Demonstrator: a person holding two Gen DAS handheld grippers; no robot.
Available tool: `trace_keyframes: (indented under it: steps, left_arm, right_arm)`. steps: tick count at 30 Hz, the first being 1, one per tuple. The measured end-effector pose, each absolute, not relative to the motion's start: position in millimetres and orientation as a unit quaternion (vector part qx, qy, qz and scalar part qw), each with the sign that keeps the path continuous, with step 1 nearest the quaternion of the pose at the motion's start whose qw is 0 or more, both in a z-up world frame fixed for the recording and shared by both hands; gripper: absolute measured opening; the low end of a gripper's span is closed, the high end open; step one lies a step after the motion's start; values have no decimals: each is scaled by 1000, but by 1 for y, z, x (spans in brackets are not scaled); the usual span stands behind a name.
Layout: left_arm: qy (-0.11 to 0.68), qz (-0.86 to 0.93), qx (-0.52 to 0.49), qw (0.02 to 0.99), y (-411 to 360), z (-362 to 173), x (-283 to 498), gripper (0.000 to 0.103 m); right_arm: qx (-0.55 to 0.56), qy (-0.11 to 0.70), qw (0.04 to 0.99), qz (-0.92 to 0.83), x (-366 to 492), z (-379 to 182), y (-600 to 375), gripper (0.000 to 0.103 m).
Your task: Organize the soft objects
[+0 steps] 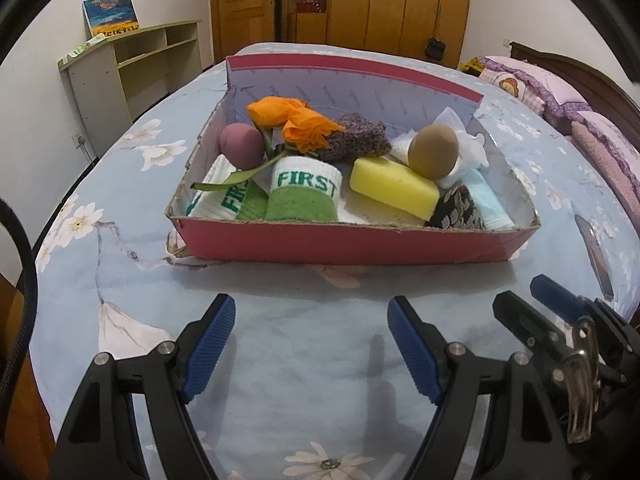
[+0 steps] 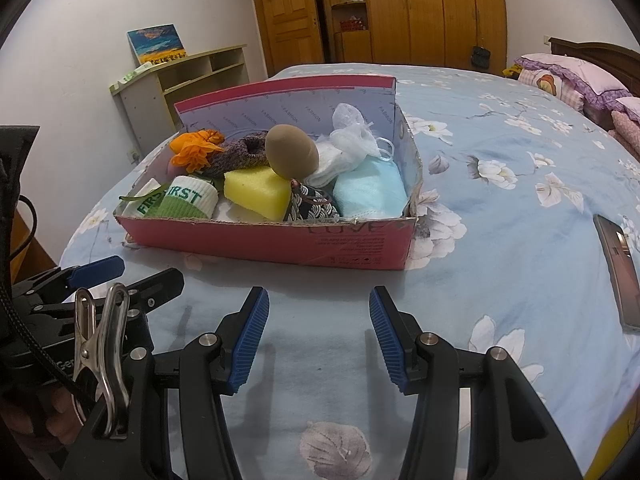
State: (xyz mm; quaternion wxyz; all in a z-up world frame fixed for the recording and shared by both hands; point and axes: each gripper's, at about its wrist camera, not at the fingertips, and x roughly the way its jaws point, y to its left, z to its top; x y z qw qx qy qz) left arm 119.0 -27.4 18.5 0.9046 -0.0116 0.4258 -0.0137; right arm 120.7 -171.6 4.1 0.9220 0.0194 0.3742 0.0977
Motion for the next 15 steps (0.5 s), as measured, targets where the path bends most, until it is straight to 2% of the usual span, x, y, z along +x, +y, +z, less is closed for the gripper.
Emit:
trace_keyframes:
  steps: [15]
  left_arm:
    - [432,-11,-11,902,-27,16,121,82]
  right_arm:
    - [23,375,921,98,120,4,-172,54]
